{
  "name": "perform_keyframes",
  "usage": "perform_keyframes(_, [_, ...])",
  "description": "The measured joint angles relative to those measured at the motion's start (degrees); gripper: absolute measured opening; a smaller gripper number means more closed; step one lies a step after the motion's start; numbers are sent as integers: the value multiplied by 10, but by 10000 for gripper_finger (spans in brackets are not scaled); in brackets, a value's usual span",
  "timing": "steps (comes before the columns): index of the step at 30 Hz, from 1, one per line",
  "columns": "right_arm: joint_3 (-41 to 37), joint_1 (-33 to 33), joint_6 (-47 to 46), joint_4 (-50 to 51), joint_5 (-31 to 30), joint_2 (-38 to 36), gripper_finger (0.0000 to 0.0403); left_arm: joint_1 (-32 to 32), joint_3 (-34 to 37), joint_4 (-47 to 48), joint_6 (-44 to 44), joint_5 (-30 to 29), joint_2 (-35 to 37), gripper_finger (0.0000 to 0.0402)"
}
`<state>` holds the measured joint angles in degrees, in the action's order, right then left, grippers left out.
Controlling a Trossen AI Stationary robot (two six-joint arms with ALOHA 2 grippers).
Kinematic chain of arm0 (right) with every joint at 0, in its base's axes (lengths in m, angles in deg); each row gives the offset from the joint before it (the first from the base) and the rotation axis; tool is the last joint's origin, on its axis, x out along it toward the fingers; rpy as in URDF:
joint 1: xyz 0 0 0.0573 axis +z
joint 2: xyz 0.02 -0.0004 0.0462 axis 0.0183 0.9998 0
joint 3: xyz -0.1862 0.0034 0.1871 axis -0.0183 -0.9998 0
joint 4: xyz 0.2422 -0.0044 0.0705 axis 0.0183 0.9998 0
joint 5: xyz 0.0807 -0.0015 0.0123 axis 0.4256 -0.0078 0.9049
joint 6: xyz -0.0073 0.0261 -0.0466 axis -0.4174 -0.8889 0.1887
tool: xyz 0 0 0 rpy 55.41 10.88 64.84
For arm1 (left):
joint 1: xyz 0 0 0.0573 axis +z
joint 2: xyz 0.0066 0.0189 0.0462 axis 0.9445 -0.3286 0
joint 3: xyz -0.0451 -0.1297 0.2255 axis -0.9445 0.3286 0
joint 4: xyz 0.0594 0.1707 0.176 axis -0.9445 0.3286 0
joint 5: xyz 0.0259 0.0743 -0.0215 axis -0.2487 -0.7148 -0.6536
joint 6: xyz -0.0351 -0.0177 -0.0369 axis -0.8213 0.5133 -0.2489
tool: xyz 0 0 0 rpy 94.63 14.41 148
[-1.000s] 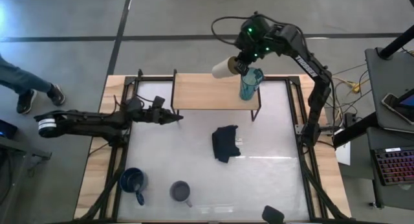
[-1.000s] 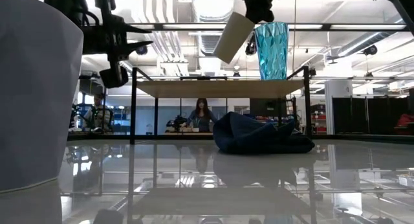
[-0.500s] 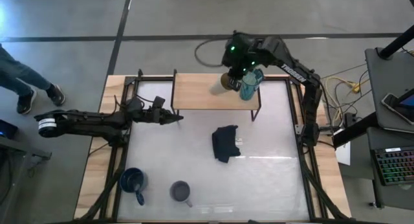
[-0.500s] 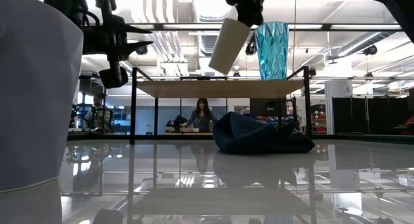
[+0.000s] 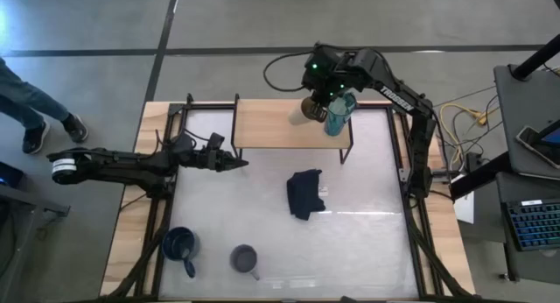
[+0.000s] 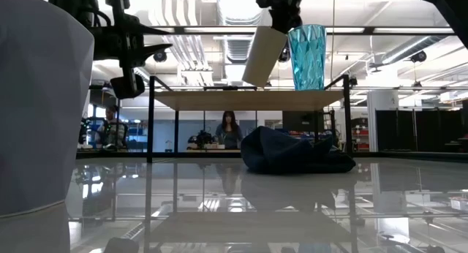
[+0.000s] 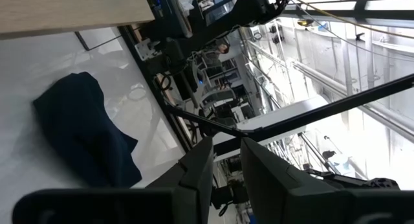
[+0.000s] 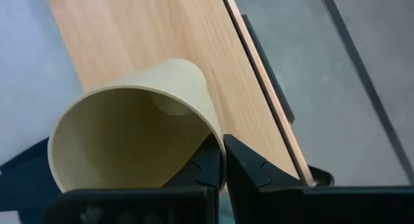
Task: Stack small to large cups/mugs on shelf
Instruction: Put the light brown cup on the shelf
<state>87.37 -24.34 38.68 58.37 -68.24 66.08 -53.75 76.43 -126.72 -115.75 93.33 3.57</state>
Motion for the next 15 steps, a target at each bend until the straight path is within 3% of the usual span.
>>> perform_keyframes(15, [0,-1,-17,23,2,-1,8,0,0,0,0,0,-4,66])
